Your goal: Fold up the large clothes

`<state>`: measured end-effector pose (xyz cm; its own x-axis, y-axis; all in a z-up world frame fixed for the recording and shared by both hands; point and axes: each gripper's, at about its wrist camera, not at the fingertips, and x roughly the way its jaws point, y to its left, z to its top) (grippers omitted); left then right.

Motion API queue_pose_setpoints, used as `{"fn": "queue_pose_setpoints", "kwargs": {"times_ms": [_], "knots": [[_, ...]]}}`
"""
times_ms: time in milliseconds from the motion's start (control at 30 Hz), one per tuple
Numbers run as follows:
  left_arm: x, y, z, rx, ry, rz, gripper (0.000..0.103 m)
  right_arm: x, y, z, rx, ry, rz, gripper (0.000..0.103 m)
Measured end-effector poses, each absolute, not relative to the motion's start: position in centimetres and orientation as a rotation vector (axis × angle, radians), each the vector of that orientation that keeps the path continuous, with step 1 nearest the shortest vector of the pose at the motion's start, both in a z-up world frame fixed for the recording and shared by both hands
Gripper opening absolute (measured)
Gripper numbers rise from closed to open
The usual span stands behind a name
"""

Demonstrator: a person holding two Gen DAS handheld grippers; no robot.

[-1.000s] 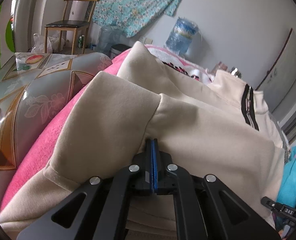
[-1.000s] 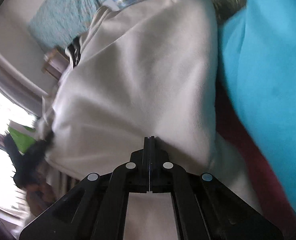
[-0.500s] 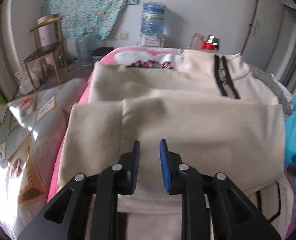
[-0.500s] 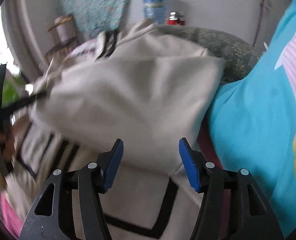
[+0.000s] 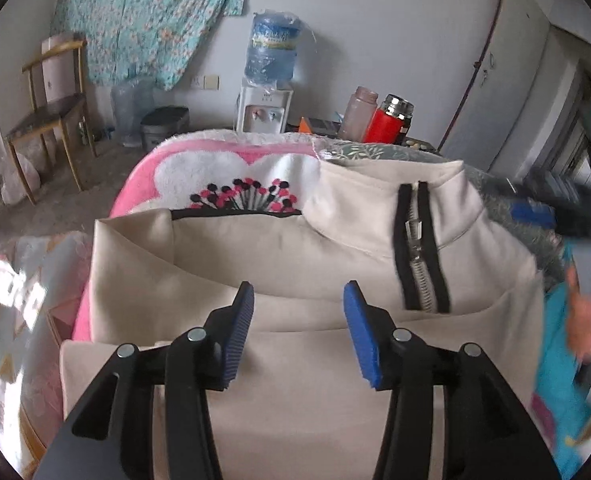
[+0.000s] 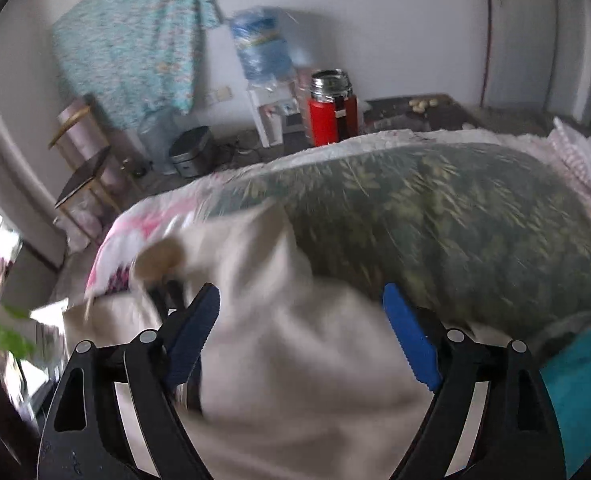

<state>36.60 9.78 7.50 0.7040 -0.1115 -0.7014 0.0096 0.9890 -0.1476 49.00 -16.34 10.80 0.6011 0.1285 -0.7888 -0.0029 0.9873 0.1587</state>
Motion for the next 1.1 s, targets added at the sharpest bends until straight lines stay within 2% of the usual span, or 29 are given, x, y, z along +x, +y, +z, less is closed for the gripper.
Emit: {"fn": "queue_pose_setpoints", "kwargs": {"times_ms": [133,233,300,333,467,567,767,867,900,967,1100], "knots": [[36.1,9.5,7.1,-0.055,0.779,-0.077,0.046,51.1,-16.0,11.3,0.1,0.856,-0.006,0.081],[36.5,9.3,7.6,-0.024,0.772,-0.086,0.046,52.7,-16.5,9.7,0.222,0.888,0.004,0.08],[37.1,9.1,8.4,-0.012,0.753,-0.075,0.046,53.1,-16.5,8.6,0.337,0.915,0.08,0.044],[37.6,9.0,8.8,-0.011,0.744,-0.066,0.046,53.1,-16.2,8.1,0.362,0.937,0.12,0.01],[40.0,8.7,11.0,-0.058,0.705,-0.065,0.046,49.6,-14.3,10.5,0.172,0.765,0.169,0.008],[42.2,8.1,12.2,-0.096,0.718,-0.081,0.046,45.4,-14.7,12.4,0.179,0.631,0.233,0.008],[41.9,6.3,14.0,-0.056,0.658,-0.068,0.046,39.0,-13.1,12.2,-0.045,0.538,0.287,0.008],[40.2,4.2,13.4,0.073,0.657,-0.104,0.045,36.5,-13.1,11.4,-0.099,0.528,0.306,0.008],[39.5,3.3,12.9,0.141,0.662,-0.091,0.043,36.1,-13.0,11.2,-0.12,0.516,0.298,0.008],[38.3,2.4,11.4,0.227,0.698,-0.048,0.0,35.0,-13.8,10.8,-0.117,0.52,0.297,0.008],[34.1,4.5,10.1,0.164,0.687,0.05,0.0,32.9,-16.0,10.2,-0.021,0.56,0.316,0.008]]}}
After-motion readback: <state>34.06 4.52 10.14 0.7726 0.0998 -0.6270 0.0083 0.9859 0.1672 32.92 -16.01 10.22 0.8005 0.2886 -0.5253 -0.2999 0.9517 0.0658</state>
